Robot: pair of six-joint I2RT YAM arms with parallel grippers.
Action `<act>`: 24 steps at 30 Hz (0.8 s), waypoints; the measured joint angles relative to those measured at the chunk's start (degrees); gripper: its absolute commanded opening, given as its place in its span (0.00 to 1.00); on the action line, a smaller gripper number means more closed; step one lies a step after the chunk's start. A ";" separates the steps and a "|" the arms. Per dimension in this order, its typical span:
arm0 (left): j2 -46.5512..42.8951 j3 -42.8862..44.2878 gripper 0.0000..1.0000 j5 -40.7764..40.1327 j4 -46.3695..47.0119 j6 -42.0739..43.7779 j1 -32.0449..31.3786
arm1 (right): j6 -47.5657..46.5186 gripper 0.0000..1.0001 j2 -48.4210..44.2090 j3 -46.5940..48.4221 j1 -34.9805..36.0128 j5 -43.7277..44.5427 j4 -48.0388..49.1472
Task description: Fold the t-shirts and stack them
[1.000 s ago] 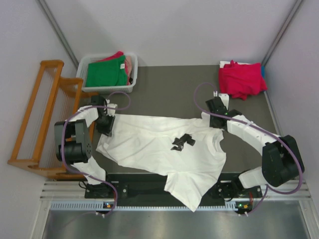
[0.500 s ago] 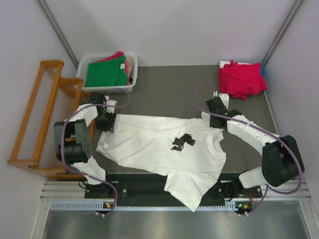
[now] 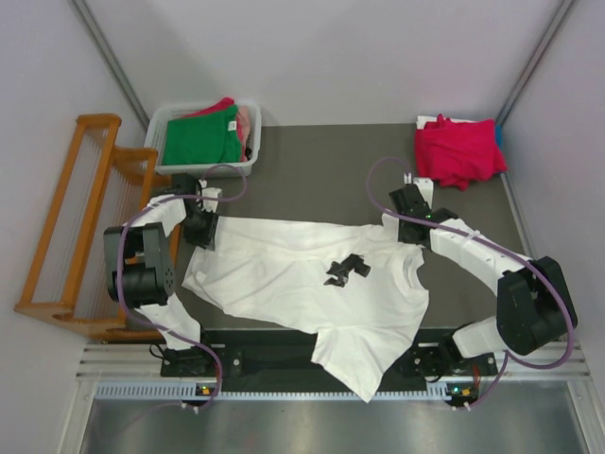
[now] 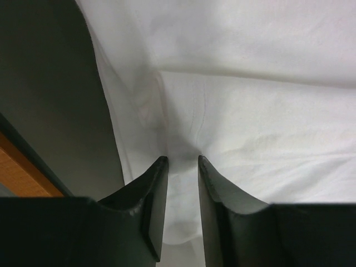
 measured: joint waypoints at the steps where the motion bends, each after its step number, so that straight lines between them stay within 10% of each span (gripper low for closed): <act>1: 0.00 0.00 0.23 0.00 0.04 0.04 0.00 | 0.02 0.29 0.00 0.00 0.00 0.00 0.00; 7: 0.00 0.00 0.01 0.02 -0.04 0.00 0.00 | 0.00 0.28 0.00 0.00 0.00 0.00 -0.02; 24: -2.08 5.84 0.10 -0.50 -10.49 3.19 0.00 | -0.02 0.27 0.00 0.00 0.00 0.07 -0.09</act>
